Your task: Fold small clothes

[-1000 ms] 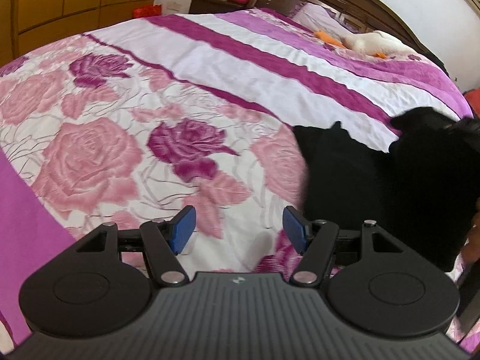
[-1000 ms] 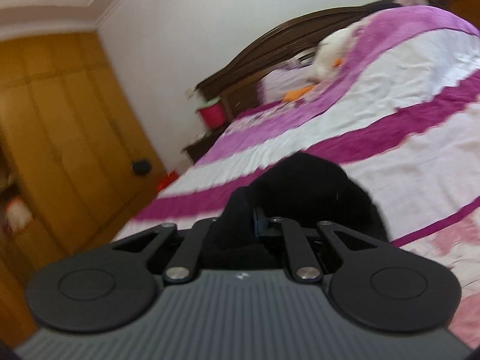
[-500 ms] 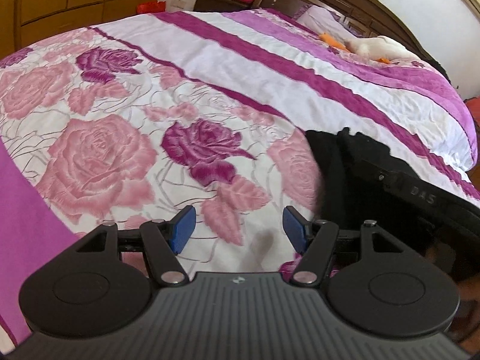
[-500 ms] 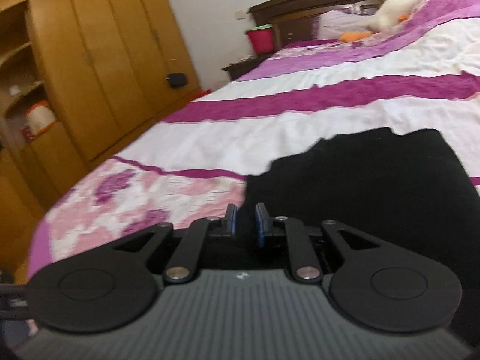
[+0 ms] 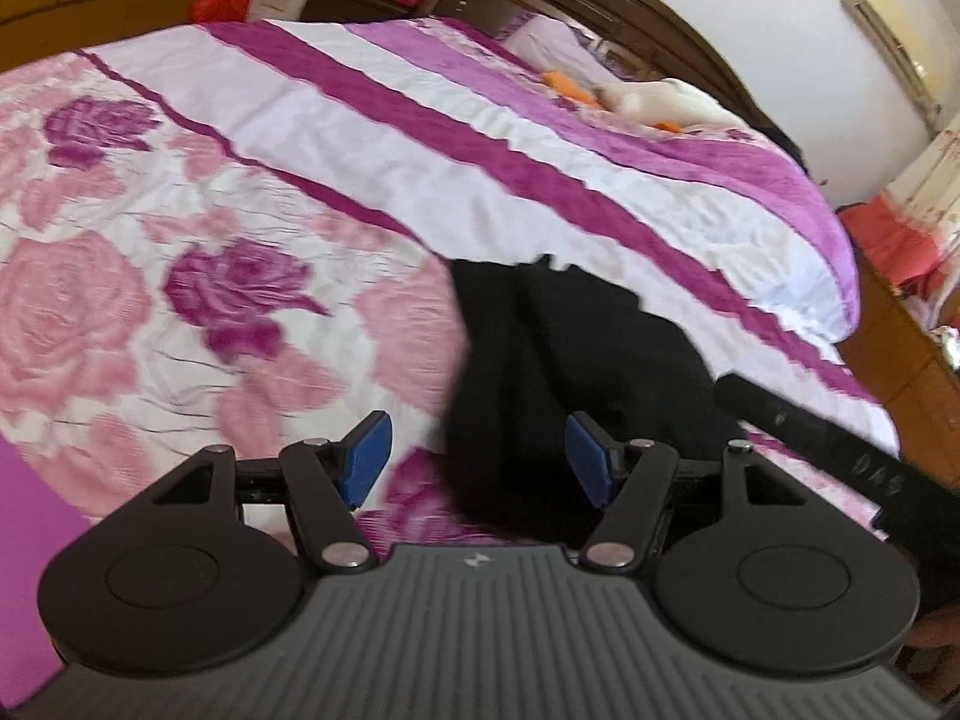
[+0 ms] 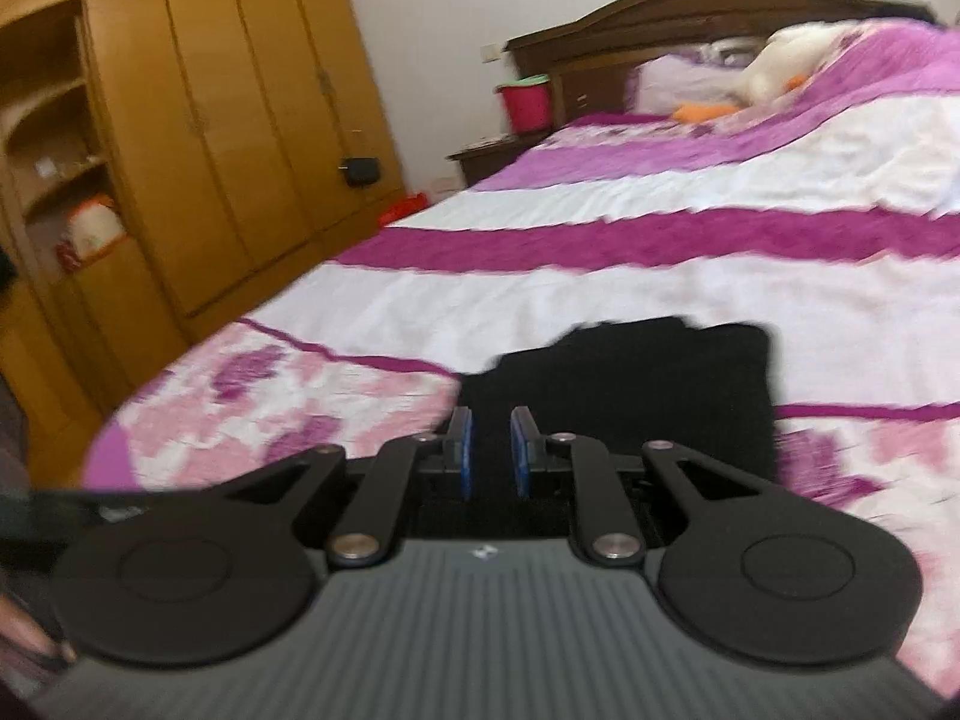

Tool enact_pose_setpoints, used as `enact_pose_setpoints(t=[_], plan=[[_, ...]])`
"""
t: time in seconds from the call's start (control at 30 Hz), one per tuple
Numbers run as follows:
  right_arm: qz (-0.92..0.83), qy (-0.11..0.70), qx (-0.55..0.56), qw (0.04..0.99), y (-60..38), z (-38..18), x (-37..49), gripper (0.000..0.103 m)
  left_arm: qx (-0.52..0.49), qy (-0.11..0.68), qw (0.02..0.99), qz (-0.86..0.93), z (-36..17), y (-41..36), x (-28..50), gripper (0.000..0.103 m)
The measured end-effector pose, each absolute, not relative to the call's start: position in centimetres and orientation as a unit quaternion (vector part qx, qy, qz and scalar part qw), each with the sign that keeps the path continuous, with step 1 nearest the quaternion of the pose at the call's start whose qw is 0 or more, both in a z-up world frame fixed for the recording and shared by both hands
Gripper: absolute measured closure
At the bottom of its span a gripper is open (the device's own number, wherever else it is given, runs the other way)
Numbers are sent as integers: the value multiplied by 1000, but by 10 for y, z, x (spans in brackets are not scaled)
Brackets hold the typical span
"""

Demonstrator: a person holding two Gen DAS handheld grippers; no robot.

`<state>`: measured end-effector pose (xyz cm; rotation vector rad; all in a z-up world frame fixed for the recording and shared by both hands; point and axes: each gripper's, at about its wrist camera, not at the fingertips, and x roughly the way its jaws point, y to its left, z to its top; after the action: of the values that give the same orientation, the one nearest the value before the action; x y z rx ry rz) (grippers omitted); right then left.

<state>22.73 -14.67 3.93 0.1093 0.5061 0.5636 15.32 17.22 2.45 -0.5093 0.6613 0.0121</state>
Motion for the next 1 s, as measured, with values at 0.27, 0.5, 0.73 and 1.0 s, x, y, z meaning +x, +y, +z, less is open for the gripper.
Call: enact_pose_setpoints(t=[0.27, 0.5, 0.73, 1.0], plan=[[252, 307, 19, 917, -172, 2, 242, 86, -264, 337, 903, -23, 9, 148, 179, 34], [274, 331, 47, 902, -175, -9, 248, 89, -233, 339, 911, -32, -6, 127, 180, 34], [287, 359, 38, 887, -164, 18, 264, 84, -220, 310, 925, -27, -8, 121, 173, 59], [312, 390, -16, 866, -99, 51, 293, 49, -238, 291, 926, -36, -11, 125, 171, 60]])
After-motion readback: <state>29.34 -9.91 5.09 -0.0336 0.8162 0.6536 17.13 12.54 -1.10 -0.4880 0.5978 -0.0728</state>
